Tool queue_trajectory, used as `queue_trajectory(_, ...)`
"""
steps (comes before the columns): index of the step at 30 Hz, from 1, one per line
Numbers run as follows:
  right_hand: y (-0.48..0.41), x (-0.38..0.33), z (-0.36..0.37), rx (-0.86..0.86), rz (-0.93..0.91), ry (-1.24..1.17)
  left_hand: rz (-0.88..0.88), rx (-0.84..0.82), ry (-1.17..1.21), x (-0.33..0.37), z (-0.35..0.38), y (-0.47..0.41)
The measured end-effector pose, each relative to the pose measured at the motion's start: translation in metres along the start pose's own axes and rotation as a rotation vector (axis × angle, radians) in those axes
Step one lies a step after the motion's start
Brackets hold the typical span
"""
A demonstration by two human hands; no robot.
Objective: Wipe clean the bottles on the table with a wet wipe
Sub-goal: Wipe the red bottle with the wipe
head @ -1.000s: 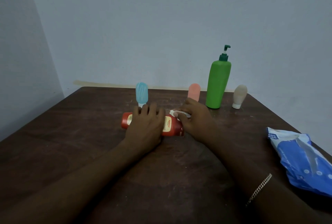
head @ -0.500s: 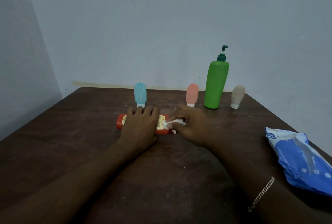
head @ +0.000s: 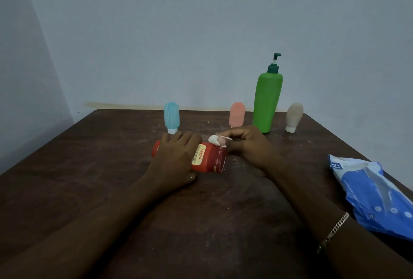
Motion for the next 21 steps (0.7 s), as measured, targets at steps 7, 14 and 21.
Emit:
queue_trajectory(7, 0.004, -0.013, 0.019, 0.047, -0.075, -0.391, -0.215, 0.153, 0.412, -0.019, -0.015, -0.001)
queue_trajectory(14, 0.013, -0.021, 0.042, -0.125, -0.070, -0.182, -0.263, 0.227, 0.592, -0.036, -0.022, 0.001)
queue_trajectory(21, 0.014, -0.044, 0.005, 0.208, -0.277, 0.049, -0.390, 0.131, 0.623, -0.057, -0.019, 0.007)
Point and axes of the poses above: each hand's wrist, its own y-axis away from the middle knuckle, its own z-axis out of the palm, x = y × z, the point moved 8 cm from there along -y, towards the middle knuckle
